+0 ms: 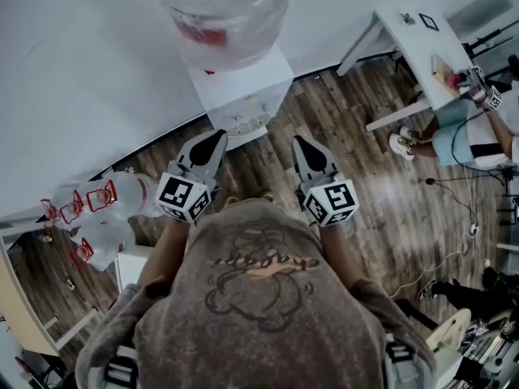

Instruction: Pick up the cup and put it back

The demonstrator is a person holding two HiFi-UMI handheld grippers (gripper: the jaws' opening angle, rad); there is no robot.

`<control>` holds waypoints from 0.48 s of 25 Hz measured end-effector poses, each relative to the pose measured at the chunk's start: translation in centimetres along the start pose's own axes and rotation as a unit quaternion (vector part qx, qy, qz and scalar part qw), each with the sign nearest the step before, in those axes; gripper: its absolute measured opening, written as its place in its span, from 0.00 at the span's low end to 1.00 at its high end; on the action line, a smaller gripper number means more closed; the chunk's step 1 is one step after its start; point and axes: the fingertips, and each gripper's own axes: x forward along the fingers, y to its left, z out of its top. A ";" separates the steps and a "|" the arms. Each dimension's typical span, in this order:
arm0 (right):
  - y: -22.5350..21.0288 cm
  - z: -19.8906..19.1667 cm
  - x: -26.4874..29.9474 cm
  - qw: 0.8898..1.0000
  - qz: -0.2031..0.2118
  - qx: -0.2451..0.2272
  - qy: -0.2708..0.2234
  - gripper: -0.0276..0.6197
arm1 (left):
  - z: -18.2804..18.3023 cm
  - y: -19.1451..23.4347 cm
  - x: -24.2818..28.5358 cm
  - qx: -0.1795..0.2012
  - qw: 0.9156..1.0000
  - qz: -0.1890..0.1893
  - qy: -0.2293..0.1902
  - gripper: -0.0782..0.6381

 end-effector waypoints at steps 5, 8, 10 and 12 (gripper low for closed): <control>0.0 -0.4 0.1 1.000 0.005 0.003 0.004 0.04 | -0.3 0.3 -0.2 -0.008 1.000 0.009 0.003 0.11; 0.1 -0.5 0.2 1.000 0.005 0.002 0.006 0.04 | -0.5 0.5 -0.1 -0.011 1.000 0.014 0.004 0.11; 0.1 -0.6 0.2 1.000 0.008 0.002 0.006 0.04 | -0.7 0.5 -0.1 -0.015 1.000 0.016 0.005 0.11; 0.1 -0.7 0.2 1.000 0.011 0.002 0.008 0.04 | -0.8 0.5 0.0 -0.017 1.000 0.017 0.007 0.11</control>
